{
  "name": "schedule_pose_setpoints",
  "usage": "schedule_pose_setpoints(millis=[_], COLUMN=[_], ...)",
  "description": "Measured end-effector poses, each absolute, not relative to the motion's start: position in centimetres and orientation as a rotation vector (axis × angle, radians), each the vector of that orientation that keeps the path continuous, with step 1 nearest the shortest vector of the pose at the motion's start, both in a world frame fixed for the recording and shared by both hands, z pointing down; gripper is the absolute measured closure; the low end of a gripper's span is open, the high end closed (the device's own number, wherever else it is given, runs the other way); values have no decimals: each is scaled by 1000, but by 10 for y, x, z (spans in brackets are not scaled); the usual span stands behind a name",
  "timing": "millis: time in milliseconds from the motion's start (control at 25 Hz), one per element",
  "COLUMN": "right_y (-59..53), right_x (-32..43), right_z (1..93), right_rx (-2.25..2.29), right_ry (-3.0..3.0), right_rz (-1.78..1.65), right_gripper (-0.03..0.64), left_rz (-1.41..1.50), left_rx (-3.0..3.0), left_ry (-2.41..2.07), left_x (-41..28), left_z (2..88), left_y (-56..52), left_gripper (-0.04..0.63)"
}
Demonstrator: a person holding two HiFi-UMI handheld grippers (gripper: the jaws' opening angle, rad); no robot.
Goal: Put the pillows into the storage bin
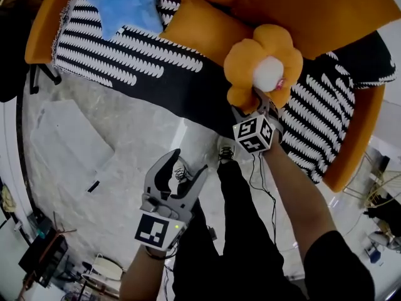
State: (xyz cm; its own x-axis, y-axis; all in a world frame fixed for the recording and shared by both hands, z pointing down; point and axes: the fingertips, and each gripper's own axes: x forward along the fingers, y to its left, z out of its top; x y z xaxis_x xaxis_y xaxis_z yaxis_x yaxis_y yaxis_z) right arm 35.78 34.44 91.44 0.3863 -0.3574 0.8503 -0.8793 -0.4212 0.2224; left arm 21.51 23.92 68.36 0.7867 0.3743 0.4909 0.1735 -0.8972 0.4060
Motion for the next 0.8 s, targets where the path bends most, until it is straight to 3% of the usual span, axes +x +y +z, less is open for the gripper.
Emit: schedule_pose_setpoints(millis=[240,440,800], right_y=[352,365,368], right_x=[365,378,390], right_z=[891,846,710], right_rx=[2003,2113,2562], right_ry=[-1020,-978,-999], right_rz=[990,996,998], right_gripper=[392,466,488], left_rz=[793,731,586], left_rx=[2649,2672,2721], left_ry=[428,451,520], left_x=[215,218,218], left_z=[667,639,572], left_y=[239,239,237], left_gripper=[347,347,347])
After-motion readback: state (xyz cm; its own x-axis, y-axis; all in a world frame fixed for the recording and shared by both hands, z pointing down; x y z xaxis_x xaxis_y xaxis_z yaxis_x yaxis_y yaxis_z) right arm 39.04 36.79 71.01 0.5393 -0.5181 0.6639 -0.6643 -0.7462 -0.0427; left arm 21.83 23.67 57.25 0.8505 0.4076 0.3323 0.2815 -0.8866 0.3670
